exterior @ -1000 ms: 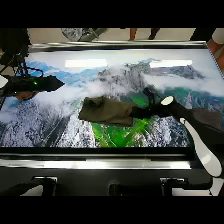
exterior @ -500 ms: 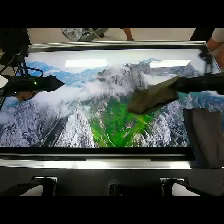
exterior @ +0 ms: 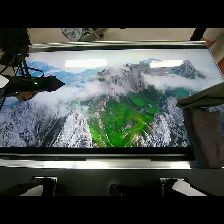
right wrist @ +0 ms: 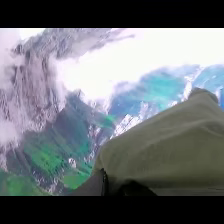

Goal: Fold the shirts.

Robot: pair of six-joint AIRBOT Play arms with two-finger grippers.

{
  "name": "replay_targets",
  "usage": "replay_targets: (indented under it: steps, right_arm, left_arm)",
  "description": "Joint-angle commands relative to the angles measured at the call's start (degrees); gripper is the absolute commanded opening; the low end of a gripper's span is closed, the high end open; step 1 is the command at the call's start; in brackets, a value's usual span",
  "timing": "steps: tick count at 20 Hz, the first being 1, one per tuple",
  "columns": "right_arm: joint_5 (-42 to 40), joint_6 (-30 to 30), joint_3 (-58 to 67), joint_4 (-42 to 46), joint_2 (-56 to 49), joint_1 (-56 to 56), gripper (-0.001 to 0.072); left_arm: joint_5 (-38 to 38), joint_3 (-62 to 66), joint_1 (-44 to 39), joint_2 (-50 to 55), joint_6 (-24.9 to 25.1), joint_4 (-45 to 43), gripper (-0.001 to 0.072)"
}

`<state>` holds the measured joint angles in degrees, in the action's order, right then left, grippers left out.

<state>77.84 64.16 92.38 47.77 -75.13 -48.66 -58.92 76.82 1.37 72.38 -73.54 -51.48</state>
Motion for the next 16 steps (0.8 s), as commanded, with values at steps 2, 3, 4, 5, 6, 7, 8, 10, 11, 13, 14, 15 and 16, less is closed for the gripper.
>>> replay_targets:
  steps: [2, 3, 4, 5, 6, 7, 8, 10, 11, 13, 14, 15, 16]
  right_arm:
    - [6.1, 0.63, 0.63, -1.4, 2.16, -8.87, 0.0042]
    - [9.7, 0.66, 0.63, -0.46, 2.67, -10.67, 0.0042]
    - [13.99, 0.85, 0.63, 1.66, 3.23, -12.48, 0.0042]
    - [17.57, 0.81, 0.63, 4.48, 3.82, -14.08, 0.0043]
    - [21.03, 0.83, 0.63, 8.96, 4.37, -15.47, 0.0043]
    - [23.58, 0.83, 0.57, 13.9, 4.52, -16.17, 0.0043]
    - [25.79, 0.85, 0.15, 20.24, 4.48, -16.15, 0.0043]
    - [28.2, 0.79, -3.48, 28.35, 4.55, -15.72, 0.0043]
    - [28.11, 0.76, -6.14, 30.4, 4.74, -15.72, 0.0042]
    - [25.81, 0.52, -12.87, 33.09, 5.68, -15.72, 0.0043]
    - [24.17, 0.04, -16.61, 34.16, 6.1, -15.72, 0.0043]
    - [22.51, -0.28, -19.98, 35.19, 6.34, -15.72, 0.0043]
    - [20.81, -0.46, -22.97, 36.13, 6.51, -15.72, 0.0043]
  left_arm:
    - [0.0, -0.02, -0.02, 0.07, 0.02, -0.02, 0.0026]
    - [-0.02, -0.02, -0.04, 0.04, 0.02, 0.0, 0.0026]
    - [-0.02, -0.02, -0.04, 0.04, 0.02, 0.0, 0.0026]
    - [-0.02, -0.02, -0.04, 0.04, 0.02, 0.0, 0.0026]
    - [-0.02, -0.02, -0.04, 0.04, 0.02, 0.0, 0.0026]
    - [-0.02, -0.02, -0.04, 0.04, 0.02, 0.0, 0.0026]
    - [-0.02, -0.02, -0.04, 0.04, 0.04, 0.0, 0.0026]
    - [-0.04, -0.02, -0.04, 0.04, 0.04, 0.0, 0.0026]
    - [-0.13, -0.02, -0.04, 0.04, 0.02, 0.0, 0.0026]
    - [-0.17, -0.02, -0.04, 0.04, 0.04, -0.02, 0.0026]
    - [-0.15, -0.02, -0.04, 0.04, 0.04, 0.0, 0.0026]
    - [-0.15, -0.02, -0.02, 0.04, 0.02, 0.0, 0.0026]
    - [-0.13, -0.02, -0.04, 0.04, 0.02, 0.0, 0.0026]
